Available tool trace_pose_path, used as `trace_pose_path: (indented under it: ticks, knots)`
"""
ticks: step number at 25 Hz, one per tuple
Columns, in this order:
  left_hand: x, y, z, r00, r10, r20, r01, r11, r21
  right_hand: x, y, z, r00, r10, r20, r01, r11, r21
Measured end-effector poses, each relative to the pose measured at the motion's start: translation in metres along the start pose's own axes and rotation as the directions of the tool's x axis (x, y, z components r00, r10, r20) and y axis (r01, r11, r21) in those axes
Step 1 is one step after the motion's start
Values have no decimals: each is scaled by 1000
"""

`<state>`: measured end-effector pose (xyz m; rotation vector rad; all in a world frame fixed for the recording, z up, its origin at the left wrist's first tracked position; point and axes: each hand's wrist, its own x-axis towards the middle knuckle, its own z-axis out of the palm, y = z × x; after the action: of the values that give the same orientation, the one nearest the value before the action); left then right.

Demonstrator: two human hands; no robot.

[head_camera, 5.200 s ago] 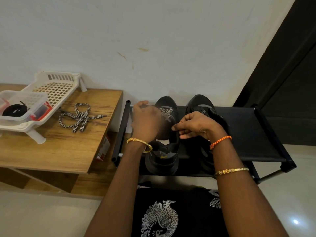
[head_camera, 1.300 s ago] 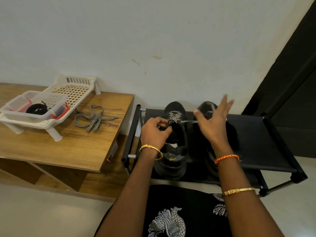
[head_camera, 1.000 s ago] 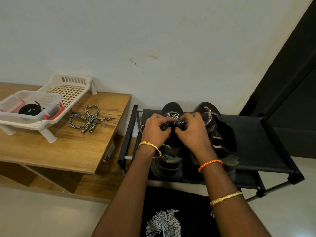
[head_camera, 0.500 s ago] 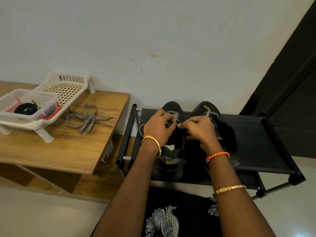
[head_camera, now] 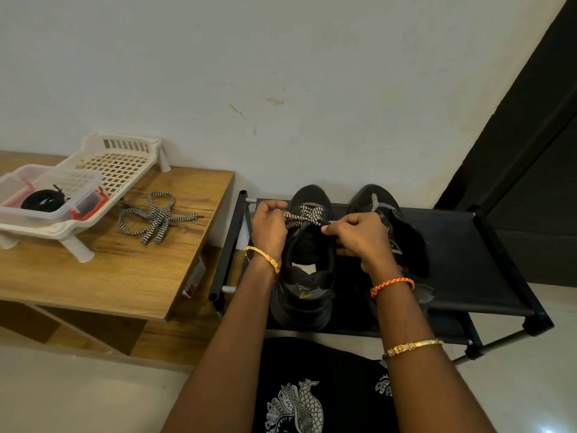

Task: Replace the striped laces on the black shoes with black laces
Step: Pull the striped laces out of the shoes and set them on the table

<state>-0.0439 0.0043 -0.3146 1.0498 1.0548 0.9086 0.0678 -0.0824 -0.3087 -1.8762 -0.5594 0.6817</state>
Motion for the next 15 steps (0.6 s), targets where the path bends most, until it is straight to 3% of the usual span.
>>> trace_pose_path:
  ticks: [2,4,5,6,15]
  knots:
    - [-6,1,-2,963,241,124,-265,932,246,-1,-1,0,1000,-14,-3,14,1000,-23]
    - [-13,-6,-2,875,374,308,-483,628,610,-1,-1,-1,1000,-28,4,28,998,-50]
    - [-14,-9,-3,852,376,363,-515,484,707,-1,-2,-2,999,-33,11,34,997,-62]
    - [-15,-9,-3,849,365,382,-516,413,750,-1,-2,-2,999,-37,20,39,997,-70]
    - [-9,-9,5,802,457,385,-540,278,794,0,-1,1,998,-62,-7,60,988,-139]
